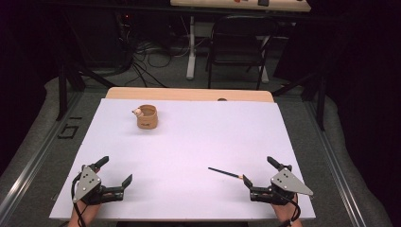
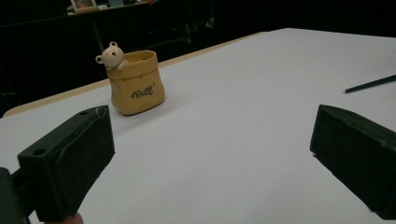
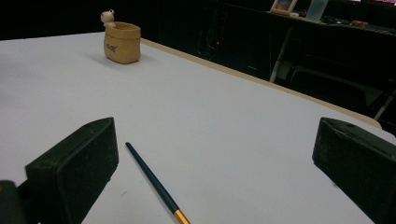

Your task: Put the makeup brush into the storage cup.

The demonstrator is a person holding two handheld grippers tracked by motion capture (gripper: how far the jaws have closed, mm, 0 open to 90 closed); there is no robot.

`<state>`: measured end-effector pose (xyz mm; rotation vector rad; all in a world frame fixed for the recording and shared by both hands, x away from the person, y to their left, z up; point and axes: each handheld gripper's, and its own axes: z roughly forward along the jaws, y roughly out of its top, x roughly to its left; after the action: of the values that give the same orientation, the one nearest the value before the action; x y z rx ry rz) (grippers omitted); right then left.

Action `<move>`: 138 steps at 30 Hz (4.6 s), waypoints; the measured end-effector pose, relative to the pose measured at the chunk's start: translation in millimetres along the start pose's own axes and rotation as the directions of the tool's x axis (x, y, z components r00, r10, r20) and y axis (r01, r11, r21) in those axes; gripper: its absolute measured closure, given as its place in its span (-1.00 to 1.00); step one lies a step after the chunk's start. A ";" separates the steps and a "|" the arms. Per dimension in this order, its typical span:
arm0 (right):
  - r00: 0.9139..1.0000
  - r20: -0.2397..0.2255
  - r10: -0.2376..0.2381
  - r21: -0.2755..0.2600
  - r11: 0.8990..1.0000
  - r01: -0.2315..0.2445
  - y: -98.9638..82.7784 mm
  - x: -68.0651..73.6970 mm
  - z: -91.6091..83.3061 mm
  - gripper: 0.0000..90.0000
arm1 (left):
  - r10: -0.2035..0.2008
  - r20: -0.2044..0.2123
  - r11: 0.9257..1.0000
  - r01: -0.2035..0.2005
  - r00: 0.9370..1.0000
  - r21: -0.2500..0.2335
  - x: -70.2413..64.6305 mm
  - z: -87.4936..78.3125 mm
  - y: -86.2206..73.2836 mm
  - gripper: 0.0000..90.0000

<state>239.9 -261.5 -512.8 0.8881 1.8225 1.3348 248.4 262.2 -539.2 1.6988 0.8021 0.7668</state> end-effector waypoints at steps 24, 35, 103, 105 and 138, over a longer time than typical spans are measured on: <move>0.999 -0.041 -0.012 0.048 0.999 0.014 0.5 -3.6 20.4 -1.00 | 0.015 0.016 1.000 -0.015 1.000 0.007 -2.0 2.7 0.7 -1.00; 0.997 -0.067 -0.024 0.060 0.998 0.028 1.4 -4.1 29.4 -1.00 | 0.018 0.020 1.000 -0.018 1.000 0.009 -2.7 3.9 0.7 -1.00; 0.933 -0.351 -0.079 0.374 0.902 0.217 18.7 -17.3 97.4 -1.00 | 0.021 0.028 1.000 -0.021 0.999 0.016 -2.7 3.6 -0.3 -1.00; 0.928 -0.365 -0.079 0.389 0.892 0.229 19.6 -16.6 98.5 -1.00 | 0.021 0.029 1.000 -0.021 0.999 0.016 -2.7 3.8 -0.3 -1.00; 0.841 -0.519 -0.149 0.594 0.645 0.481 33.7 -3.4 115.1 -0.84 | 0.024 0.026 1.000 -0.024 0.999 0.002 -2.9 2.5 0.4 -1.00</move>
<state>343.1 -200.6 -505.6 0.5778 2.7915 0.5772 248.8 258.5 -539.7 1.7202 0.7662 0.7596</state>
